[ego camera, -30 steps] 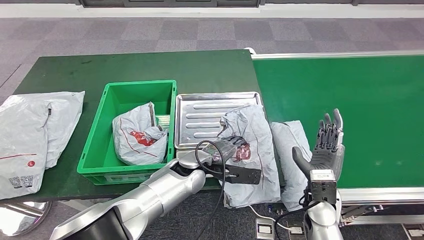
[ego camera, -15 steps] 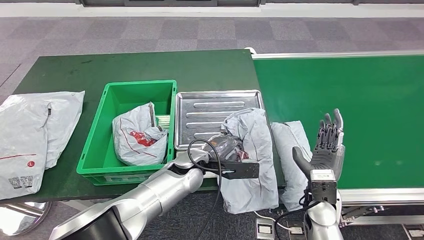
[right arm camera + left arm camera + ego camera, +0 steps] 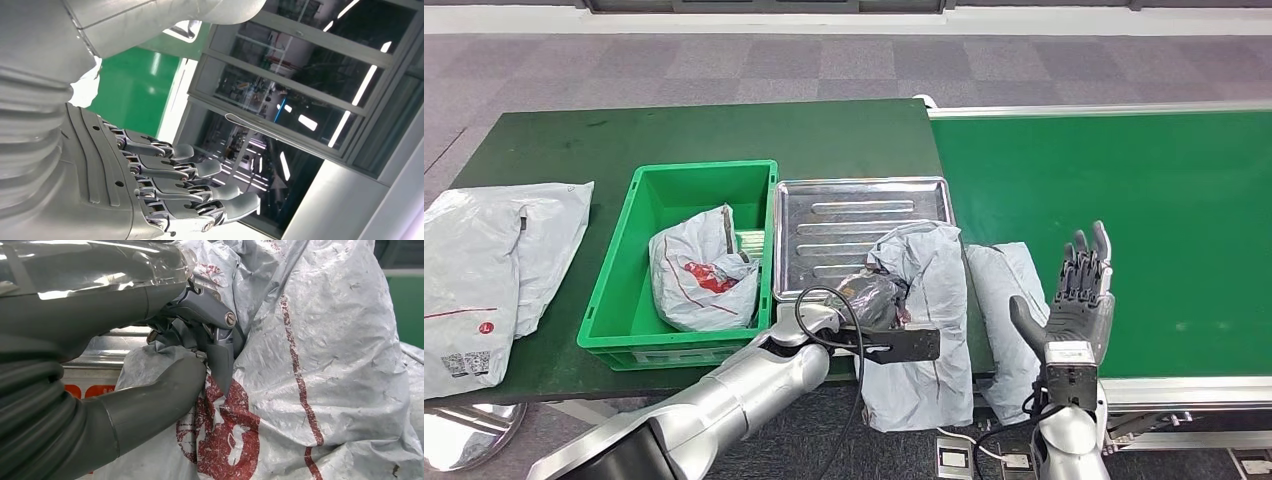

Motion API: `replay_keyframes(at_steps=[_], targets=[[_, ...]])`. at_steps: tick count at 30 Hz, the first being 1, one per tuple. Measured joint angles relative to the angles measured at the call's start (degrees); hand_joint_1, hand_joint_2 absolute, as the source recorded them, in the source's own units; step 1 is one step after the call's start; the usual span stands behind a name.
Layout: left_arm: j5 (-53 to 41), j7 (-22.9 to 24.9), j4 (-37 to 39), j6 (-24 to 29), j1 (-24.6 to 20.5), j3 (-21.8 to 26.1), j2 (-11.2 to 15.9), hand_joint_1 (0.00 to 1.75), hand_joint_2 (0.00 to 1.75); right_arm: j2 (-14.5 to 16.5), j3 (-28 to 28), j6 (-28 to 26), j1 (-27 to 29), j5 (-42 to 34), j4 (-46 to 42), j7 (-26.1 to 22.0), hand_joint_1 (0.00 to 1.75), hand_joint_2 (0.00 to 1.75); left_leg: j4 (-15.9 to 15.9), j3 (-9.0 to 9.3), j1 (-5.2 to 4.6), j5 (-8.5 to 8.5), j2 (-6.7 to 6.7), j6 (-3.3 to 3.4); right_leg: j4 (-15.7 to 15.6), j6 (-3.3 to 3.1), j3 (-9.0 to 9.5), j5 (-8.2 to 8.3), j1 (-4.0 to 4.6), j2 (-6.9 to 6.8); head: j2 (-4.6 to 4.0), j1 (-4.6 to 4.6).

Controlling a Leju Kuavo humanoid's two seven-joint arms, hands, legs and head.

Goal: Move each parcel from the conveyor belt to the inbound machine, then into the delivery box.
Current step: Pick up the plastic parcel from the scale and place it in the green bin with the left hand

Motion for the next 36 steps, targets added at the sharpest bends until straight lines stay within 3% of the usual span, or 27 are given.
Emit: replay_keyframes(at_steps=[4,7,9,12,14,16,24,36], targets=[[0.01,-0.63,0.0,1.38,0.32,0.25,0.01,1.75,1.75,0.0,-0.36,0.01,0.25,0.01,-0.01,0.0,0.0,1.75,0.0,-0.01,0.0,0.0,0.0,0.0,0.0,0.0,0.0,0.0,0.0,0.0,0.0,0.0],[0.73,-3.71,-0.05,6.23,1.05,1.24,0.01,1.75,1.75,0.02,-0.61,0.09,0.41,0.02,-0.03,0.0,0.0,1.75,0.0,-0.04,0.0,0.0,0.0,0.0,0.0,0.0,-0.04,0.0,0.0,0.0,0.0,0.0],[2.45,-9.48,-0.47,12.98,1.99,2.81,0.01,1.75,1.75,0.09,-0.68,0.11,0.53,0.02,-0.08,0.0,0.0,1.75,0.0,-0.08,0.0,0.0,0.01,0.0,0.0,0.0,-0.09,0.0,-0.01,0.01,0.0,0.0],[6.61,-23.25,-2.46,24.33,3.59,7.77,0.0,1.75,1.75,0.31,-0.68,0.0,0.69,-0.09,-0.3,0.0,0.0,1.75,0.0,-0.12,0.0,0.0,0.03,0.0,0.0,0.0,-0.14,0.01,0.0,0.04,0.0,0.0],[8.29,-30.71,-4.52,27.78,4.48,12.23,0.0,1.75,1.75,0.37,-0.67,-0.26,0.69,-0.45,-0.33,0.0,0.0,1.75,0.0,-0.12,0.0,0.0,0.03,0.0,0.0,0.0,-0.15,0.0,0.0,0.05,0.0,0.0],[8.59,-34.55,-6.8,28.57,5.45,16.64,0.01,1.75,1.75,0.37,-0.68,-0.54,0.65,-1.03,-0.33,0.0,0.0,1.75,0.0,-0.12,0.0,0.0,0.03,0.0,0.0,0.0,-0.15,0.0,0.0,0.04,0.0,0.0],[8.75,-36.06,-16.18,28.6,8.92,25.33,0.1,1.75,1.75,0.37,-0.67,0.02,0.17,-3.57,0.38,0.03,0.0,1.75,0.0,-0.17,0.0,0.0,0.03,0.0,0.0,0.0,-0.17,0.0,0.0,0.04,0.0,0.0],[12.59,-36.13,-31.24,28.6,14.27,27.13,1.16,1.75,1.75,-2.04,-0.68,-1.21,-3.77,-5.29,7.69,0.02,0.0,1.75,0.0,-0.23,-0.01,0.01,-0.01,0.01,0.0,0.01,-0.22,0.01,0.0,0.01,0.0,0.0]])
